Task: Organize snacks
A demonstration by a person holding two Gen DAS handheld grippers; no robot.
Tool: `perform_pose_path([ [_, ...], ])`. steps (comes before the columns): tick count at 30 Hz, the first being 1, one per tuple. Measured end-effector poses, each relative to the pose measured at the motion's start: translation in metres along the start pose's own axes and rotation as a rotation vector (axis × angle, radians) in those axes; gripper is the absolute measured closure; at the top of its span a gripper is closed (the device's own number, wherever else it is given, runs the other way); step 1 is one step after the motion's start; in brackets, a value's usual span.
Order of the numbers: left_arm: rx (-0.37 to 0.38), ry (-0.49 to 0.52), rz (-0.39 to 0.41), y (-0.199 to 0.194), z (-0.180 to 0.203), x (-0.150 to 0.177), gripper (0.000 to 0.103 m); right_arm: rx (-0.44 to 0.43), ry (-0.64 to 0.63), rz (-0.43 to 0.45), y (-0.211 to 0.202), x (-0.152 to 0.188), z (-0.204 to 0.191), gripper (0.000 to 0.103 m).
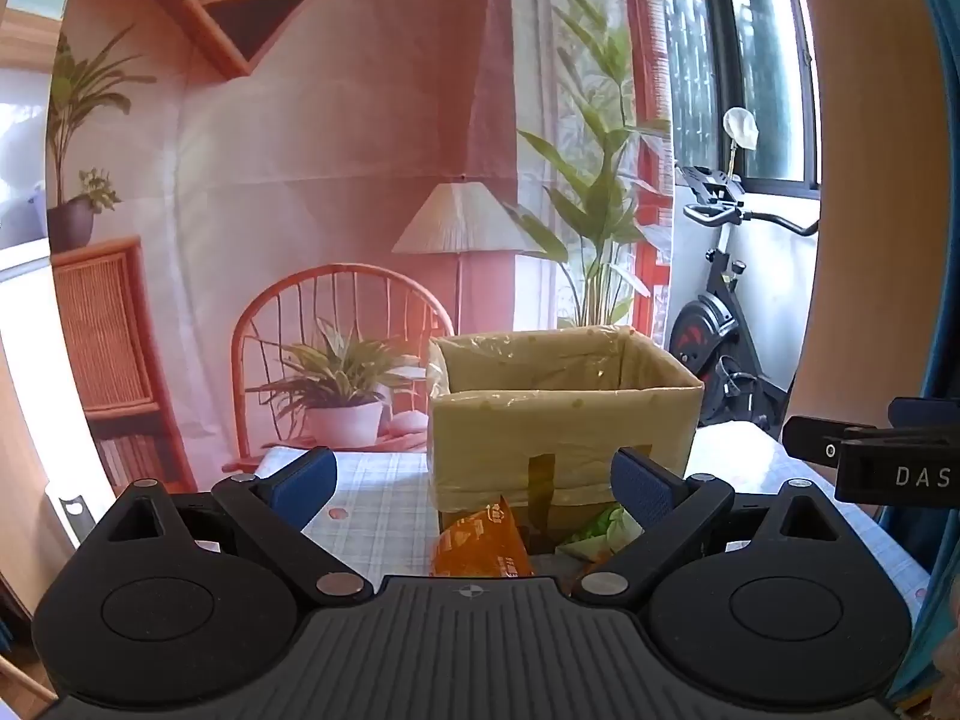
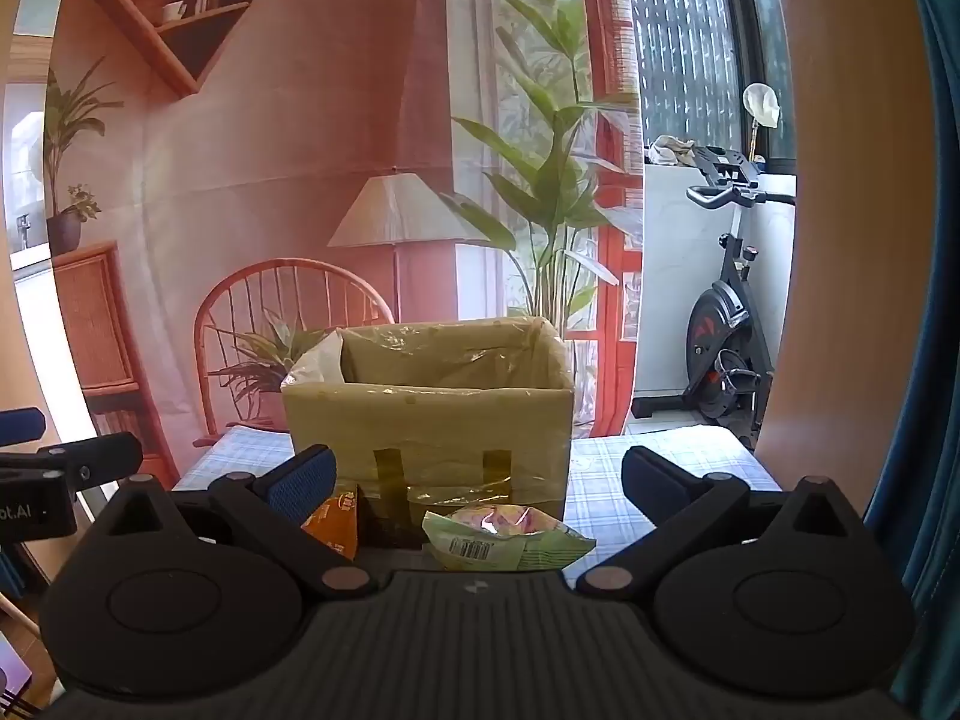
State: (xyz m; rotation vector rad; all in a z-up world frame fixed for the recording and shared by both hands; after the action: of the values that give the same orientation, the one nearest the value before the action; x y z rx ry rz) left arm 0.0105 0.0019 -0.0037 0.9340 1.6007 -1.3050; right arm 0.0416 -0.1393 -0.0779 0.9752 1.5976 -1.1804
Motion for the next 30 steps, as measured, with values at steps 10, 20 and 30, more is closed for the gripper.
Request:
perform_pose_path([
  [10, 0.014, 0.011, 0.015, -0.003, 0.001, -0.001, 0.004, -0.006, 0.004, 0.005, 0.0, 0.0, 0.0, 0.0],
  [20, 0.024, 0.002, 0.014, -0.003, 0.002, 0.0, 0.004, -0.004, 0.004, 0.005, 0.0, -0.001, 0.002, 0.0],
  [30, 0.028, -0.007, 0.011, -0.003, 0.001, 0.001, 0.004, -0.002, 0.003, 0.007, 0.0, 0.0, 0.0, 0.0],
])
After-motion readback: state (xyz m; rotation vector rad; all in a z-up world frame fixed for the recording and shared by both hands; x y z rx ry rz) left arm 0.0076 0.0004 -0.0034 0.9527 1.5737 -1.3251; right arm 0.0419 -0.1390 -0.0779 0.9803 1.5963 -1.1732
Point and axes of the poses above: each gripper's, at about its wrist camera, not at the fingertips, and y roughly the way its jaws point, z to its right, x to its underside, the point moved 1 cm from there along y, roughly the way its jaws point, and after that the axes turned 10 degrees about -x, right-handed, at the moved point
